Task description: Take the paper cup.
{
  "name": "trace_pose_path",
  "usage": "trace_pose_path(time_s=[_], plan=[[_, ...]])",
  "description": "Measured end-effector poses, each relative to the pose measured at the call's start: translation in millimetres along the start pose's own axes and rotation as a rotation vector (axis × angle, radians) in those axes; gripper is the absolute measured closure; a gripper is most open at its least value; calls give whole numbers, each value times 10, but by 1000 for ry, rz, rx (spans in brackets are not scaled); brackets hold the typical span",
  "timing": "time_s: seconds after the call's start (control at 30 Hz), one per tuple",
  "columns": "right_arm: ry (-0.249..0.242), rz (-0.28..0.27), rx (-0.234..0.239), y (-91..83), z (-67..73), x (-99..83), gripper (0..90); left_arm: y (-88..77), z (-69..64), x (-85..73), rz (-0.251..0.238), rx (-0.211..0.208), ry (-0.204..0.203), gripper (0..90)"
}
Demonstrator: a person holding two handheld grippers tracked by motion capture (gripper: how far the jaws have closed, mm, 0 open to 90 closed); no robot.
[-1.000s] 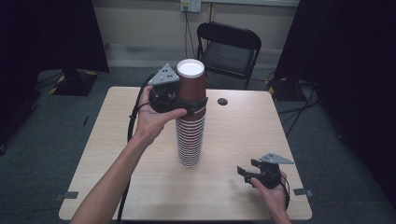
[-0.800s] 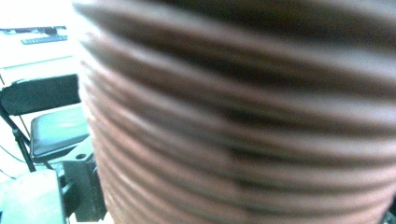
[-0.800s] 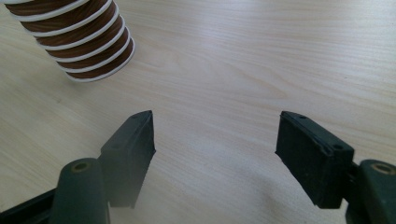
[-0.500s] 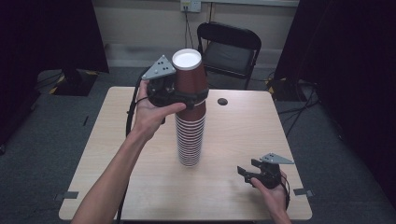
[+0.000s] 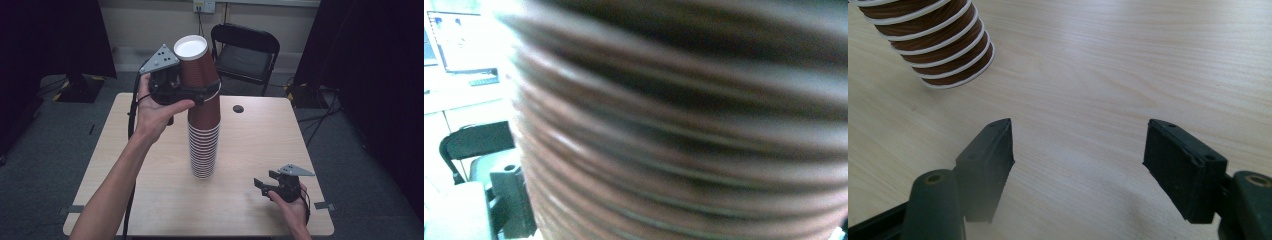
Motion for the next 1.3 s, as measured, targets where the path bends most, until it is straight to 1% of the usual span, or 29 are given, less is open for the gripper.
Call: trace_pose_path(time_s=[0.1,0.13,0.17,0.3,0.33,0.37,0.4,0.43,0.53,0.7,0.77,0.83,0.9,0.93,0.97,1.0,1.03,1.13,1.17,1.3], plan=[[-2,-2,1,-2,2,1,277,-37,16,5,-8,-3,-7,110],[-2,-3,1,-3,2,1,276,-60,28,8,-10,2,-12,110],[0,0,0,-1,0,-1,277,-97,47,11,-9,4,-11,110],[-2,-1,0,0,3,0,277,-151,67,-1,-9,4,-18,110],[-1,1,0,2,5,-2,277,-192,85,-17,-17,9,-28,110],[0,1,0,4,5,-2,277,-222,105,-30,-17,24,-24,110],[0,1,0,4,5,-2,277,-222,105,-30,-17,24,-24,110],[0,2,0,4,7,-3,277,-247,122,-39,-22,37,-34,110],[1,-2,-6,0,2,0,278,-318,159,-86,-14,33,-36,110],[1,0,-7,6,2,-2,278,-376,199,-121,-9,37,-47,110],[0,1,-4,7,11,-3,278,-412,216,-137,-18,33,-59,110],[-2,-1,-4,9,15,-1,278,-443,231,-159,-20,39,-70,110],[-5,0,-3,9,16,-3,278,-482,250,-199,-13,40,-82,110],[-3,0,-3,7,16,-4,278,-520,255,-226,-10,26,-84,110],[-3,0,-3,7,16,-4,278,-520,255,-226,-10,26,-84,110],[-5,1,-5,6,14,-5,278,-549,258,-244,-13,30,-88,110],[-5,0,-6,6,15,-4,278,-575,267,-271,-5,37,-83,110],[-4,2,-4,10,18,-7,278,-651,295,-356,0,60,-96,110],[-5,3,-5,12,17,-8,278,-671,299,-383,12,68,-91,110],[-9,5,-3,18,32,-11,278,-730,310,-456,15,86,-98,110]])
Point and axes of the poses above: each handheld gripper's, and its own axes: y roughly forward along the jaws, x roughly out of its top, z roughly to its left, the point moved 7 cm from there along y, roughly forward along the jaws, and after that the axes turned 14 degrees about y, right-handed, at the moved point
